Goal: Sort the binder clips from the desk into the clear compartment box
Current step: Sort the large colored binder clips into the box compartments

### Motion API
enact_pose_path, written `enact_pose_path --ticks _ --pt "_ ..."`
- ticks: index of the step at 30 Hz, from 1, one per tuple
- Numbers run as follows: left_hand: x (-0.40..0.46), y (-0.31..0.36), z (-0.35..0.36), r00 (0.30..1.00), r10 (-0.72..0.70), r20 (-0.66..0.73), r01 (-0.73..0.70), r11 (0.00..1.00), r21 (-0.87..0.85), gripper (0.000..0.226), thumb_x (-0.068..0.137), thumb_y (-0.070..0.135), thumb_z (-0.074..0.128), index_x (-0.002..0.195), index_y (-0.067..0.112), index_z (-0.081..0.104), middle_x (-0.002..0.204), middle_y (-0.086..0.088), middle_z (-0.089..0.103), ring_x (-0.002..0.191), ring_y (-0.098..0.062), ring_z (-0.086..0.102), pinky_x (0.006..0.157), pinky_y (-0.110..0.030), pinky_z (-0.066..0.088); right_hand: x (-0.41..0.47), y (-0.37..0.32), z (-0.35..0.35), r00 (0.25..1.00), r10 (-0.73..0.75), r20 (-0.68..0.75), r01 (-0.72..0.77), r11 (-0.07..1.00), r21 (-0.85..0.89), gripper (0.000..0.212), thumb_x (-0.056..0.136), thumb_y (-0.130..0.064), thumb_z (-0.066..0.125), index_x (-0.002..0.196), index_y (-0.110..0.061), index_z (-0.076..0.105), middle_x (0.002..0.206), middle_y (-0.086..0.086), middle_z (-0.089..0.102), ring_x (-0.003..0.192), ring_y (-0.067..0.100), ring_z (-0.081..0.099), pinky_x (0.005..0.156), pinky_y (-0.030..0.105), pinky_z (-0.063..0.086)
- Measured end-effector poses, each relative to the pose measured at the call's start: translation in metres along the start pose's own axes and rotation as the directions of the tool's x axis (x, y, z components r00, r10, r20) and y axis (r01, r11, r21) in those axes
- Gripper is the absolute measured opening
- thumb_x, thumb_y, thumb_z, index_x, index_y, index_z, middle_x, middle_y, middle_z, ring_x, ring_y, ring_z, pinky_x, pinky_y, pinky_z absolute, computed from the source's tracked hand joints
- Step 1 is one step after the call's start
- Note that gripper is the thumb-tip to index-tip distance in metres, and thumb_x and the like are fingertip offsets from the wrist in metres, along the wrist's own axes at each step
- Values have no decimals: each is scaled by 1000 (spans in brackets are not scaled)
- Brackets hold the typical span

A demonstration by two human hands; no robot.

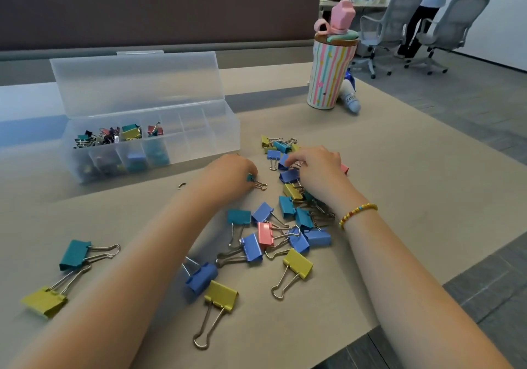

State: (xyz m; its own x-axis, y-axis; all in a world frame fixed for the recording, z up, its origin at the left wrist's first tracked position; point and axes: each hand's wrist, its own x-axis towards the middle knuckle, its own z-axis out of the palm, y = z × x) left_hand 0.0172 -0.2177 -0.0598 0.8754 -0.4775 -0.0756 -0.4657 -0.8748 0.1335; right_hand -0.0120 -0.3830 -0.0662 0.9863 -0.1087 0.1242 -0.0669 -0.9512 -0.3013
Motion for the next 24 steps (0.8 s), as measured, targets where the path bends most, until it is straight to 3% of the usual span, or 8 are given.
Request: enact_pose_path --ticks 3,6,9,12,16,19,22,24 --pt "13 -10 -5 1000 0 16 0 1000 5 35 94 11 50 126 23 57 123 -8 53 111 -24 50 91 -27 41 25 -5 -4 999 13 -49 -12 999 38 43 93 0 40 122 -26 60 130 1 55 122 22 42 96 35 30" --pt "22 -19 -5 1000 -5 -5 5 1000 1 46 91 0 47 131 23 51 126 -7 51 113 -25 50 94 -28 41 47 -11 0 999 -12 38 17 994 -109 47 92 1 43 123 -30 59 128 2 54 119 24 42 93 35 33" --pt "26 -24 -2 998 -34 -43 33 999 -40 52 92 0 44 139 22 40 134 -7 47 120 -25 48 100 -33 40 54 -13 6 993 -71 93 91 970 -226 37 93 -7 47 114 -32 65 123 -1 52 116 23 40 92 35 35" --pt "25 -26 0 986 -82 -145 77 996 -40 37 98 26 39 133 16 42 128 -11 45 114 -27 49 92 -37 44 51 -6 6 997 -68 42 72 994 -85 38 94 -4 43 107 -29 69 119 0 54 115 22 42 95 37 37" --pt "21 -19 0 972 -177 -154 189 980 67 65 86 64 40 118 9 48 114 -10 51 103 -25 51 76 -33 44 57 -3 4 998 30 -54 -17 974 224 41 92 0 36 102 -22 69 110 3 58 108 22 51 95 45 43" --pt "23 -23 4 974 -206 -92 213 975 70 68 83 64 47 122 8 47 119 -11 51 107 -26 51 81 -34 45 60 -8 0 995 -57 81 43 987 156 29 93 -9 46 106 -26 65 111 0 55 111 20 49 97 44 41" --pt "26 -28 4 978 -199 -62 200 980 1 51 90 49 48 121 9 46 121 -12 50 109 -28 51 83 -35 43 44 -13 -13 935 -168 311 131 982 134 13 90 -27 58 101 -33 59 104 -8 50 110 15 46 100 40 36" --pt "28 -29 2 981 -190 -49 188 981 -44 38 94 38 48 119 9 48 120 -11 51 107 -27 51 87 -35 44 30 -16 -18 879 -206 430 177 978 107 14 87 -38 61 99 -36 54 103 -10 48 108 13 45 100 40 37"
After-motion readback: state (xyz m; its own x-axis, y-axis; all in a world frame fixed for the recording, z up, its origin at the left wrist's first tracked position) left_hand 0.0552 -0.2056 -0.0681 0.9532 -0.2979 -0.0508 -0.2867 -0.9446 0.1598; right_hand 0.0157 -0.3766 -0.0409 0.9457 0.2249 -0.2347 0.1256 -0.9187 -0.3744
